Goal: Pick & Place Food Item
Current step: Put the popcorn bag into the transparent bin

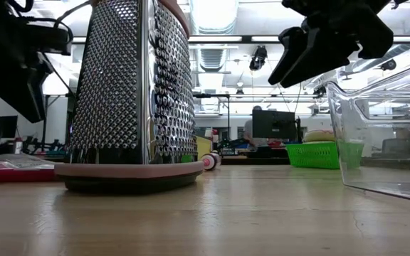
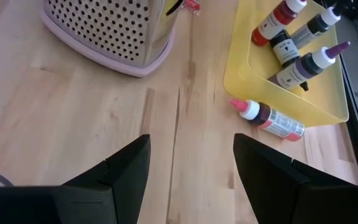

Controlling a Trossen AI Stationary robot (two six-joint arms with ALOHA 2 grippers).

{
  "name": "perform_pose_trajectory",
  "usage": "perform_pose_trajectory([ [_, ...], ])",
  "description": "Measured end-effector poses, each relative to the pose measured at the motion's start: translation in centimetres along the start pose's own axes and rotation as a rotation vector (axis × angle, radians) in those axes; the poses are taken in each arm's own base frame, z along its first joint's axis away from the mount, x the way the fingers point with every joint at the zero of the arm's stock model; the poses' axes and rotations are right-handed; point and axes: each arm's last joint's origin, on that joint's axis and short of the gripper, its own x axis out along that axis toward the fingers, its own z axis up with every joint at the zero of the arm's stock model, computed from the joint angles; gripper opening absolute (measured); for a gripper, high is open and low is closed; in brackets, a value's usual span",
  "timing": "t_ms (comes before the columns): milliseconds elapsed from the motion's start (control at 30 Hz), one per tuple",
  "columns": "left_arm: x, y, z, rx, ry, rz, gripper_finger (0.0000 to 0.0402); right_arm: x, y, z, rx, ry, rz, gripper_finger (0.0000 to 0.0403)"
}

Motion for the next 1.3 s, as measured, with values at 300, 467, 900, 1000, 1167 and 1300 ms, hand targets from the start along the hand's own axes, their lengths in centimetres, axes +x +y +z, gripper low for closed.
perform_pose_trajectory([
  [300,0.3,-2.3,-0.2,0.033,0.057,-0.164,0.0230,-0.1,0.0,-0.1,0.000,0.013,0.000,0.0226],
  [467,1.7,-4.2,-0.9,0.089,0.123,-0.128,0.0231,-0.2,-0.1,-0.3,0.001,0.028,-0.008,0.0226],
  [900,5.2,-9.3,-1.6,0.173,0.274,-0.034,0.0232,-0.2,-0.2,-0.6,-0.013,0.050,-0.044,0.0226],
  [1000,5.8,-9.7,-1.7,0.194,0.292,0.016,0.0231,-0.2,-0.2,-0.7,-0.019,0.059,-0.059,0.0226],
  [1167,5.7,-9.4,-1.6,0.213,0.252,0.060,0.0231,-0.2,-0.2,-0.7,-0.021,0.063,-0.061,0.0226],
  [1300,5.7,-9.1,-1.7,0.224,0.222,0.094,0.0221,-0.2,-0.2,-0.7,-0.022,0.064,-0.062,0.0226],
])
